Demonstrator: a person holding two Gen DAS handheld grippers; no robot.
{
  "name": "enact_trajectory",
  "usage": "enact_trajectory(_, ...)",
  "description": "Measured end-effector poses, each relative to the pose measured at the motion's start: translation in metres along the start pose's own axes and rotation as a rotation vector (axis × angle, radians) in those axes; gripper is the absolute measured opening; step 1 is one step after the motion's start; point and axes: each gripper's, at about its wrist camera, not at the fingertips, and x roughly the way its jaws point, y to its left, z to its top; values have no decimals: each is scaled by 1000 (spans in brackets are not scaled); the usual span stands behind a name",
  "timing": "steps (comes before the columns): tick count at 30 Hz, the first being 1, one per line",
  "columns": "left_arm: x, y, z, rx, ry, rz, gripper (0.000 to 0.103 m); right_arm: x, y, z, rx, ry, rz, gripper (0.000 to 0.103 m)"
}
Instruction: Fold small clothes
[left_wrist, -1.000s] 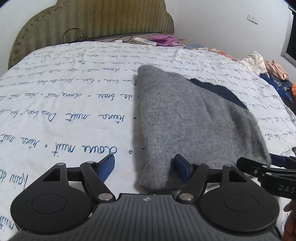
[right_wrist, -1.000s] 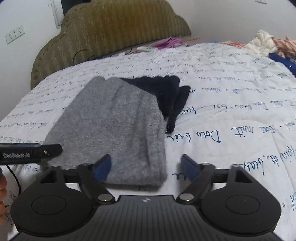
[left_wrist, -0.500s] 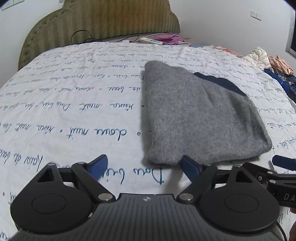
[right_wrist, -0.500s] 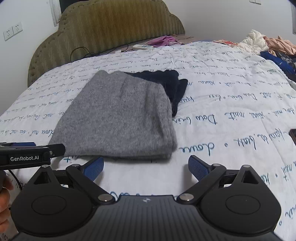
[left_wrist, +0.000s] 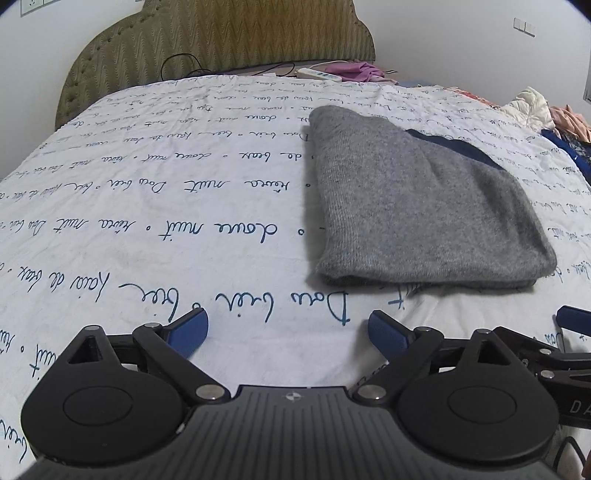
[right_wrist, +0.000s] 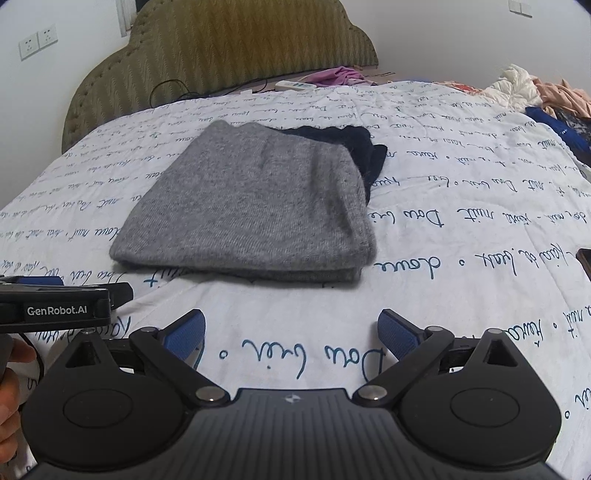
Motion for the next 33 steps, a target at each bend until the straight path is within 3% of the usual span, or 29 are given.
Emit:
enact_trajectory(13,0,-2,-8,9,-29,34,103,0,-3,-6,34,-18,-28,101)
enact_trajectory(33,1,-1,-9,8,-22,35,103,-3,1,-7,15,-26,-23,101)
